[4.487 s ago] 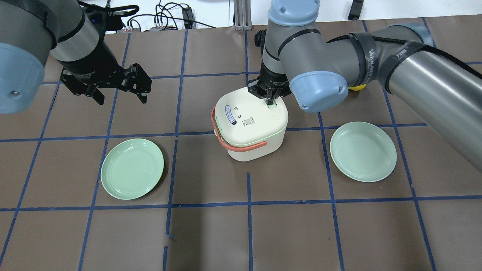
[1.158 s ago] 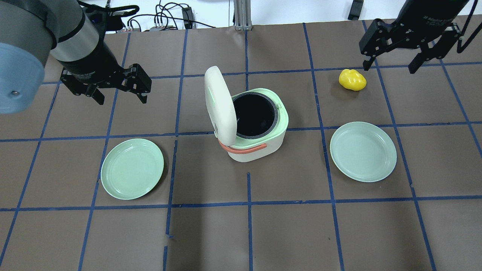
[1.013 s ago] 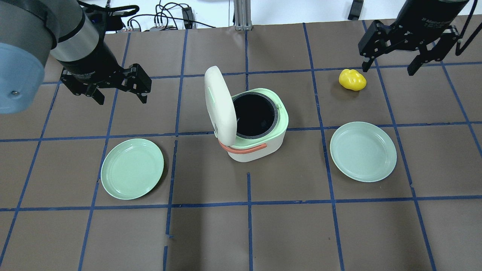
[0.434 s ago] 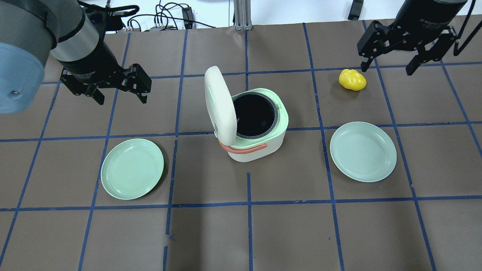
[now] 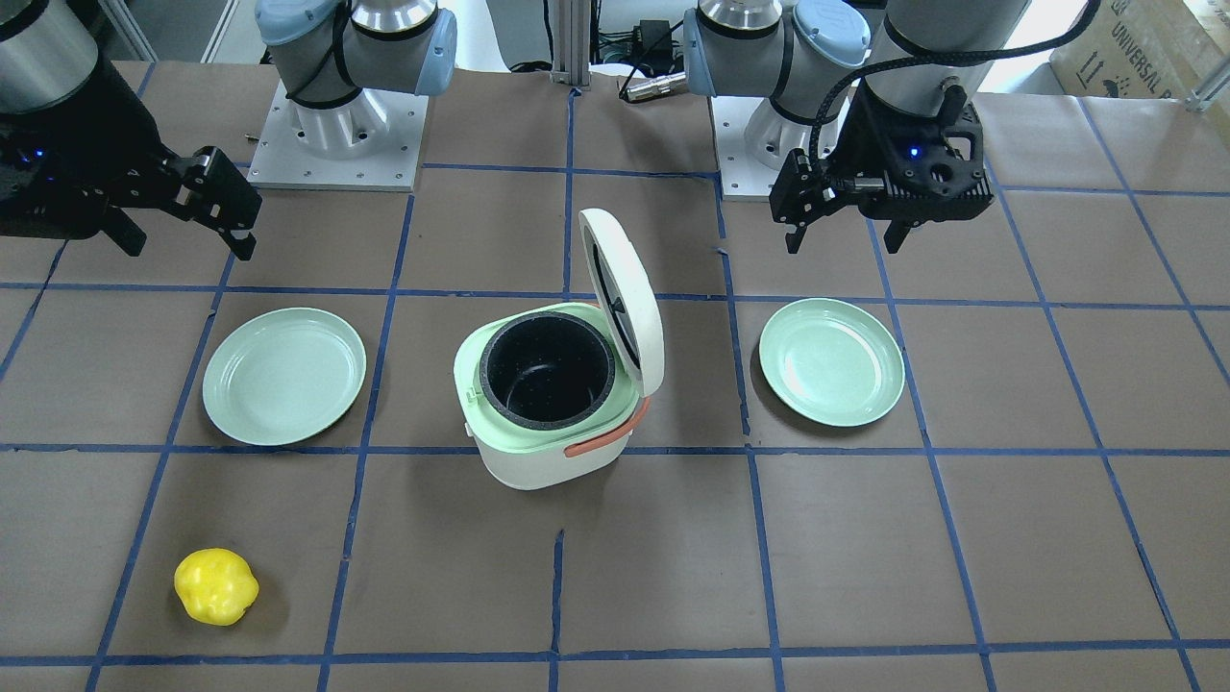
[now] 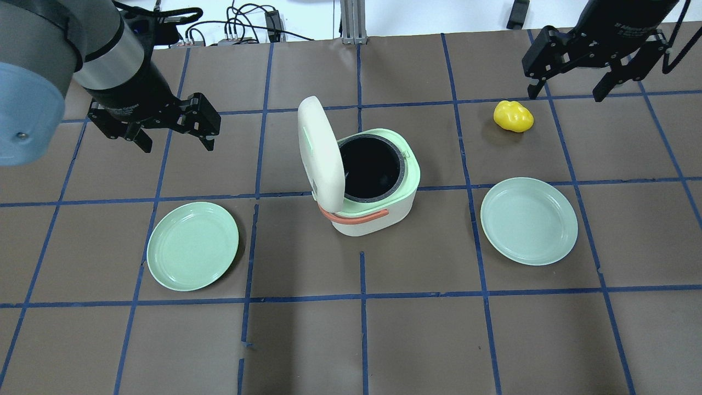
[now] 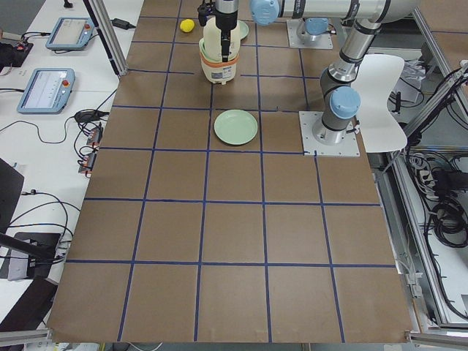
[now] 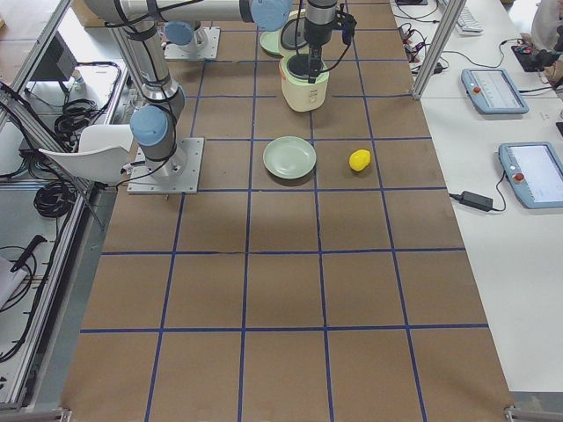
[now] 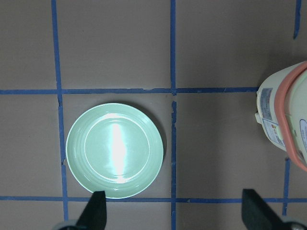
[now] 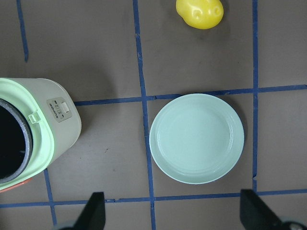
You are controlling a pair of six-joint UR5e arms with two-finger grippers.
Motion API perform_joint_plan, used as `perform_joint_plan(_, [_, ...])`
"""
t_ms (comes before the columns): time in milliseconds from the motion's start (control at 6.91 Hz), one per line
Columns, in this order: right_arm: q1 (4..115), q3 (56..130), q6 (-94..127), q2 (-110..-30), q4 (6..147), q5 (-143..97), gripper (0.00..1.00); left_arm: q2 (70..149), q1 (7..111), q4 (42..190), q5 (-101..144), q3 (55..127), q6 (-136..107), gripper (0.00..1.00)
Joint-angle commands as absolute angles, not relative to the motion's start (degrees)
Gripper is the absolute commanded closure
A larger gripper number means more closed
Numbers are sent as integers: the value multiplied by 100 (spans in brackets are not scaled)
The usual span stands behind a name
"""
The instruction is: Press rice cooker button
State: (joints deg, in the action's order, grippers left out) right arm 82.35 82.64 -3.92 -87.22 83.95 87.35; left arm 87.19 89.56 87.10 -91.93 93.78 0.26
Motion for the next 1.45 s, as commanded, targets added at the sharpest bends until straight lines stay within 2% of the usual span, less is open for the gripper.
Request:
perform_joint_plan(0, [8235, 8270, -413, -8727, 8385, 8719, 0, 8719, 8956, 8710, -9193, 9378, 26, 0])
perform_joint_plan(1013, [8253, 8262, -370, -8736, 8429, 8806, 0, 8719, 8956, 8710, -9193, 9378, 26, 0])
perform_joint_plan(1303, [8918, 8279, -308, -8710, 8683, 9158, 0, 8719, 8956, 8710, -9193, 9378, 26, 0])
